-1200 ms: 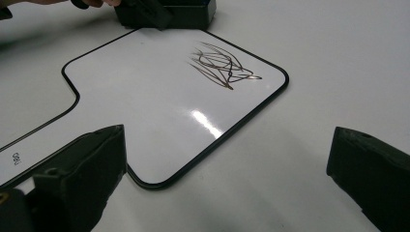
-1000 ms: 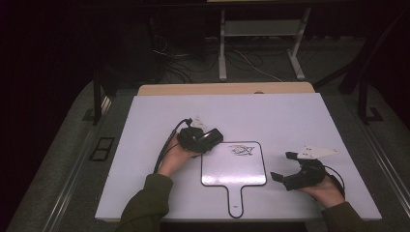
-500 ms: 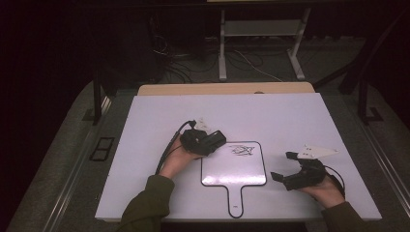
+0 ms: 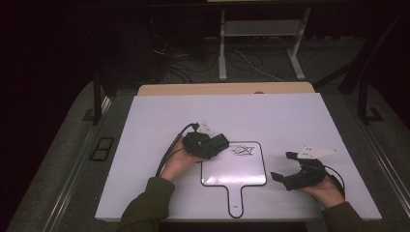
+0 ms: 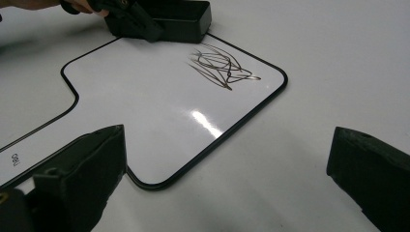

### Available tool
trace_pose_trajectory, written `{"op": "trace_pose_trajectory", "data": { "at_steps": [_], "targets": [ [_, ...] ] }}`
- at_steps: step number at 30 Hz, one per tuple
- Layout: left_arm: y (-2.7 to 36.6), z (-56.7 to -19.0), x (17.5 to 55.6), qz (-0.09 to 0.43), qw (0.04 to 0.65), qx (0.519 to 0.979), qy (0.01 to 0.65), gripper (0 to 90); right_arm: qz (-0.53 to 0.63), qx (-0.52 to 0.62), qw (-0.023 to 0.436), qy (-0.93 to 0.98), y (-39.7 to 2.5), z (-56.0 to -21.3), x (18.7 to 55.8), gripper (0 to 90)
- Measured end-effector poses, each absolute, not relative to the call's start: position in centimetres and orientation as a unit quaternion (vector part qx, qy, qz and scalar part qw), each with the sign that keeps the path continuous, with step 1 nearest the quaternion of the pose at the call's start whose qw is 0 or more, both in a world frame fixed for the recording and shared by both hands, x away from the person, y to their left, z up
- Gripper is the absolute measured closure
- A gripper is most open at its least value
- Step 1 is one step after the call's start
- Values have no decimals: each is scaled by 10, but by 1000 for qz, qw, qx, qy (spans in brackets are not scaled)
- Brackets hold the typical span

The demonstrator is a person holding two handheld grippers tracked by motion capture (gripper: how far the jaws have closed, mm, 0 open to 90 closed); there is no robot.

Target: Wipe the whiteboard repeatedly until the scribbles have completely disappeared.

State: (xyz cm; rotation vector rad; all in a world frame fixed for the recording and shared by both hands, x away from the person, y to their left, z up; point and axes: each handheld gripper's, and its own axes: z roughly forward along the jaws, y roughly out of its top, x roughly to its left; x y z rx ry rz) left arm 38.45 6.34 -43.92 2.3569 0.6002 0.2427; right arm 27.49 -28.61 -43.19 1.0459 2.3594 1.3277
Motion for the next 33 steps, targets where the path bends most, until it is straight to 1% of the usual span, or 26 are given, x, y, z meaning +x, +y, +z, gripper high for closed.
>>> {"op": "trace_pose_trajectory", "data": {
  "at_steps": [9, 12, 16, 21, 23, 31, 33],
  "targets": [
    [83, -441, 402, 112, 348, 890, 273, 393, 455, 359, 121, 806, -287, -432, 275, 0],
    [86, -442, 404, 109, 351, 886, 281, 393, 455, 359, 121, 806, -287, -432, 275, 0],
    [79, -440, 397, 108, 342, 895, 265, 392, 454, 357, 120, 807, -286, -432, 275, 0],
    [66, -439, 385, 93, 341, 904, 240, 392, 454, 358, 120, 807, -286, -432, 275, 0],
    [62, -439, 383, 98, 338, 907, 233, 393, 454, 358, 120, 807, -286, -432, 275, 0],
    [83, -440, 400, 113, 344, 891, 274, 393, 455, 360, 120, 806, -287, -431, 275, 0],
    [87, -441, 402, 110, 345, 890, 277, 393, 455, 359, 121, 806, -287, -431, 275, 0]
  ]
}}
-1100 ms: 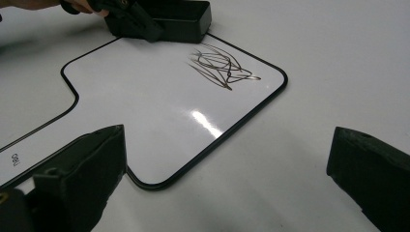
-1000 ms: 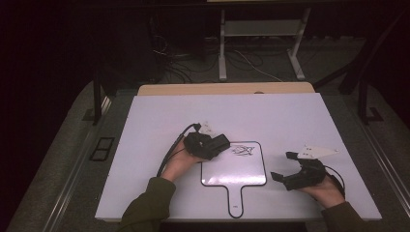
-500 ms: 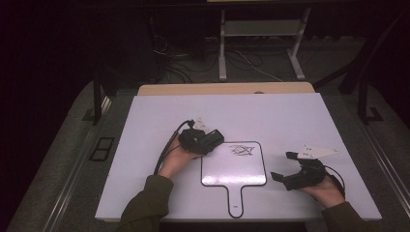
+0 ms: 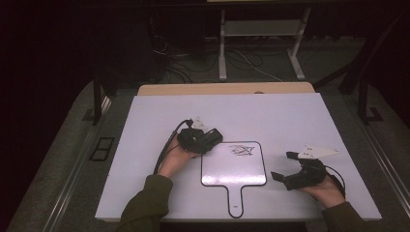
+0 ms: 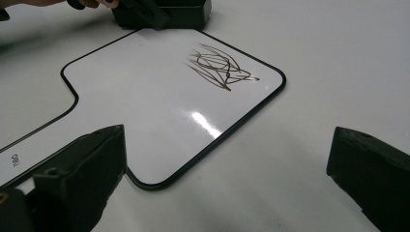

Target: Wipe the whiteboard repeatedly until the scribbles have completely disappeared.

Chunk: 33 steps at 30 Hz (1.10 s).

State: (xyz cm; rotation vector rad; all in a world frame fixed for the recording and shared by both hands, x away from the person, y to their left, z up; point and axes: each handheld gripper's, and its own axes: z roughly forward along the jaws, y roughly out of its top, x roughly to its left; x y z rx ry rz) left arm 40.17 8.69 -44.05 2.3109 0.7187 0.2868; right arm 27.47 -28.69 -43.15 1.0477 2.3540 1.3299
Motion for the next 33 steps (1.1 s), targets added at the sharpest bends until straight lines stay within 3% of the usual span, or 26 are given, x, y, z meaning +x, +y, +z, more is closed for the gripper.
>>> {"op": "trace_pose_trajectory", "data": {
  "at_steps": [13, 22, 33],
  "targets": [
    [52, -439, 374, 81, 343, 912, 211, 393, 455, 358, 121, 807, -286, -431, 275, 0],
    [79, -440, 390, 87, 348, 897, 257, 393, 455, 359, 121, 806, -287, -431, 274, 0],
    [54, -440, 375, 72, 349, 910, 214, 392, 454, 358, 120, 807, -286, -432, 275, 0]
  ]
}}
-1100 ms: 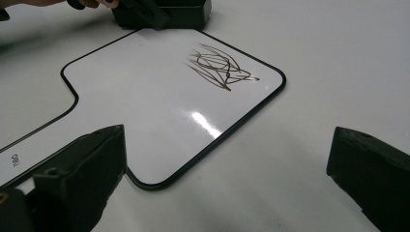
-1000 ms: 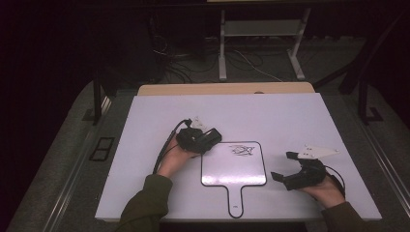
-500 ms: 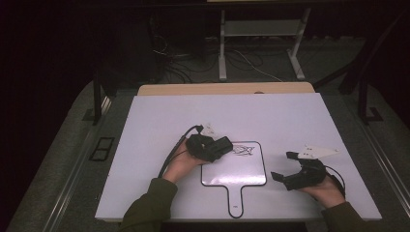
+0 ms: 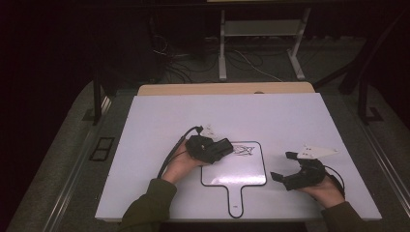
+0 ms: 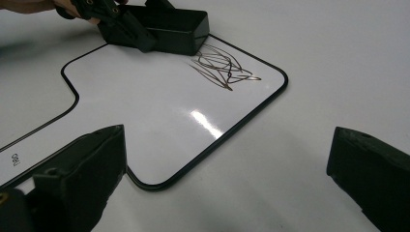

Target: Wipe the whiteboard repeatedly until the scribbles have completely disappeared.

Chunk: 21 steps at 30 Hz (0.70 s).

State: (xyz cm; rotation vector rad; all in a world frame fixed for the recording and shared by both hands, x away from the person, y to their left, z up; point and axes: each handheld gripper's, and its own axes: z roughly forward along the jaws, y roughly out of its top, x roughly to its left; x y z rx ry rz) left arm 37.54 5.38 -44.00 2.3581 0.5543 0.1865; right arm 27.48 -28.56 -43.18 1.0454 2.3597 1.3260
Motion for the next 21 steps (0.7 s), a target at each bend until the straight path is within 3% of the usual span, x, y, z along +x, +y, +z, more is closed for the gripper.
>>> {"op": "trace_pose_trajectory", "data": {
  "at_steps": [11, 21],
  "targets": [
    [49, -441, 393, 76, 356, 901, 234, 392, 453, 358, 120, 807, -285, -432, 276, 0],
    [18, -442, 393, 54, 366, 906, 208, 392, 455, 358, 119, 807, -286, -432, 276, 0]
  ]
}}
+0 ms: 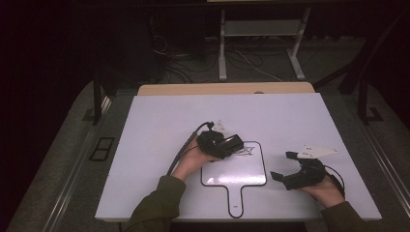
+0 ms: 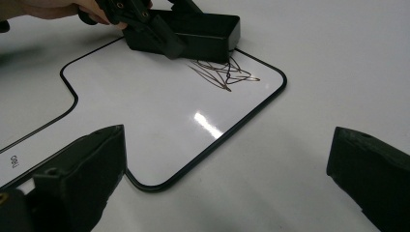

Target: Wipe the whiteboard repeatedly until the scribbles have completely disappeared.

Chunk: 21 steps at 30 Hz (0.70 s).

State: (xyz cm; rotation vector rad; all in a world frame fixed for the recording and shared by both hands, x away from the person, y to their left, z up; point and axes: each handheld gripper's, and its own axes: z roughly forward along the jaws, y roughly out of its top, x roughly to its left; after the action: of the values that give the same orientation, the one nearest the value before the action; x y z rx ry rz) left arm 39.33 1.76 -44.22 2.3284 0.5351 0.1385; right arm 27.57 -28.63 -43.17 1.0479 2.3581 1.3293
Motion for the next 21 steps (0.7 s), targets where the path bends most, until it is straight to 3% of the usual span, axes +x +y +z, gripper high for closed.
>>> {"op": "trace_pose_trajectory", "data": {
  "at_steps": [13, 21],
  "targets": [
    [-20, -441, 394, 34, 359, 917, 169, 392, 456, 358, 118, 806, -287, -432, 276, 0],
    [-20, -442, 407, 29, 373, 905, 202, 392, 456, 360, 118, 805, -287, -432, 276, 0]
  ]
}}
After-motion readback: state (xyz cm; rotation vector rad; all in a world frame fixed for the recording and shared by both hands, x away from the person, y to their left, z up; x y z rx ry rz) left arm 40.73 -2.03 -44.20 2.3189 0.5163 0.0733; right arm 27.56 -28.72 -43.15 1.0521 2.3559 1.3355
